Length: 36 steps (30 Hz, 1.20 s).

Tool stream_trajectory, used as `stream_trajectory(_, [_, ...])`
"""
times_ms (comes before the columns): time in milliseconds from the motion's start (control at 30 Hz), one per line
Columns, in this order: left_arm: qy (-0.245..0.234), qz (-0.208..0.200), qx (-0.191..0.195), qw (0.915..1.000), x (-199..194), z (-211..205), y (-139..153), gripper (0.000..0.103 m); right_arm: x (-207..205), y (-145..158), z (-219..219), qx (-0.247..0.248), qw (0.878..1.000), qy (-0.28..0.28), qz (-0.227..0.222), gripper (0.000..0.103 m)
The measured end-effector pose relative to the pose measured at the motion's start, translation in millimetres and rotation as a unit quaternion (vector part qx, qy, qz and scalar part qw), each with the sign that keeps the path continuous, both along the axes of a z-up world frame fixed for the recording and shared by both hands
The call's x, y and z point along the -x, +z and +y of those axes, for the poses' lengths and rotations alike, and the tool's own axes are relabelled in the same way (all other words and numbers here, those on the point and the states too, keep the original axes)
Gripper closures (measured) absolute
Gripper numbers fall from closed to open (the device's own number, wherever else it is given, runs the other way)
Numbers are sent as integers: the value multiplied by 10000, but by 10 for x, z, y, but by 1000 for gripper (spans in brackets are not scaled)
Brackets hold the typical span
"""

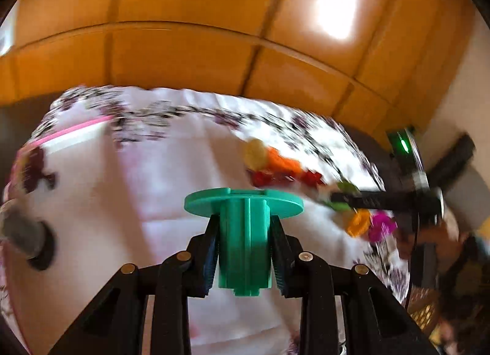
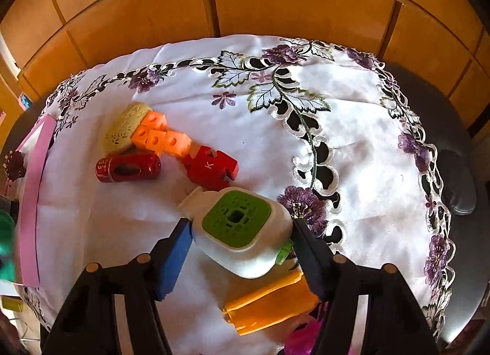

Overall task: Organize rigid objects
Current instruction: 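Carry the green piece into the box and release it with the left tool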

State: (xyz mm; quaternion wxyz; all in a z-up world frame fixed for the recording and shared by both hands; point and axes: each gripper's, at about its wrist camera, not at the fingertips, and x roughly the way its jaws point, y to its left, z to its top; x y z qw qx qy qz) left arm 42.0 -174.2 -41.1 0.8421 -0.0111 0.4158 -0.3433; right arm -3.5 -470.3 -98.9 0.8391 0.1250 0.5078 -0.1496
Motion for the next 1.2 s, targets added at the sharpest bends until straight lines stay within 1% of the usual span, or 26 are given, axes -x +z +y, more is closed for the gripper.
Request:
stream_trajectory(67, [311, 115, -22, 9994, -141, 186, 10, 72, 0, -2, 13, 44, 10000, 12, 2, 36])
stream_trajectory(133, [620, 143, -117, 9979, -307, 349, 4, 72, -5, -5, 24, 89, 10000, 34, 8, 36])
stream_trajectory(167, [834, 199, -203, 9961, -427, 451, -7, 72, -6, -6, 29, 109, 9999, 45, 10, 36])
stream_trajectory(300, [1323, 363, -295, 9901, -827, 717, -73, 72, -13, -8, 49, 173, 9998, 80, 15, 36])
stream_trajectory(467, [1630, 553, -450, 9840, -1294, 837, -233, 72, -24, -14, 72, 264, 9995, 145, 21, 36])
stream_trajectory(667, [1840, 597, -919, 9768, -1577, 772, -422, 72, -23, -18, 75, 288, 9995, 164, 19, 36])
stream_trajectory(700, [1847, 583, -960, 9763, -1609, 766, -440, 69, -22, -19, 75, 288, 9994, 165, 19, 36])
stream_trajectory(733, [1855, 565, -999, 9759, -1632, 758, -451, 66, -23, -20, 73, 284, 9995, 164, 20, 36])
stream_trajectory(767, [1885, 551, -1050, 9749, -1656, 757, -466, 59, -21, -20, 76, 284, 9995, 161, 20, 36])
stream_trajectory(833, [1884, 516, -1034, 9753, -1666, 766, -454, 58, -21, -20, 79, 303, 9994, 171, 24, 36])
stream_trajectory(867, [1896, 479, -1050, 9751, -1646, 773, -429, 54, -22, -21, 82, 314, 9993, 177, 25, 36])
stream_trajectory(933, [1873, 412, -982, 9765, -1607, 779, -364, 44, -27, -23, 81, 321, 9993, 182, 27, 36])
stream_trajectory(967, [1865, 351, -940, 9773, -1571, 786, -320, 36, -26, -24, 82, 317, 9993, 179, 27, 36])
stream_trajectory(1000, [1855, 242, -932, 9779, -1510, 792, -260, 32, -28, -24, 82, 314, 9993, 177, 28, 36])
stream_trajectory(1067, [1814, 112, -935, 9789, -1404, 801, -176, 31, -32, -24, 83, 309, 9994, 170, 31, 36])
stream_trajectory(1200, [1768, -204, -887, 9800, -1075, 841, -18, 26, -36, -24, 86, 316, 9993, 175, 40, 36])
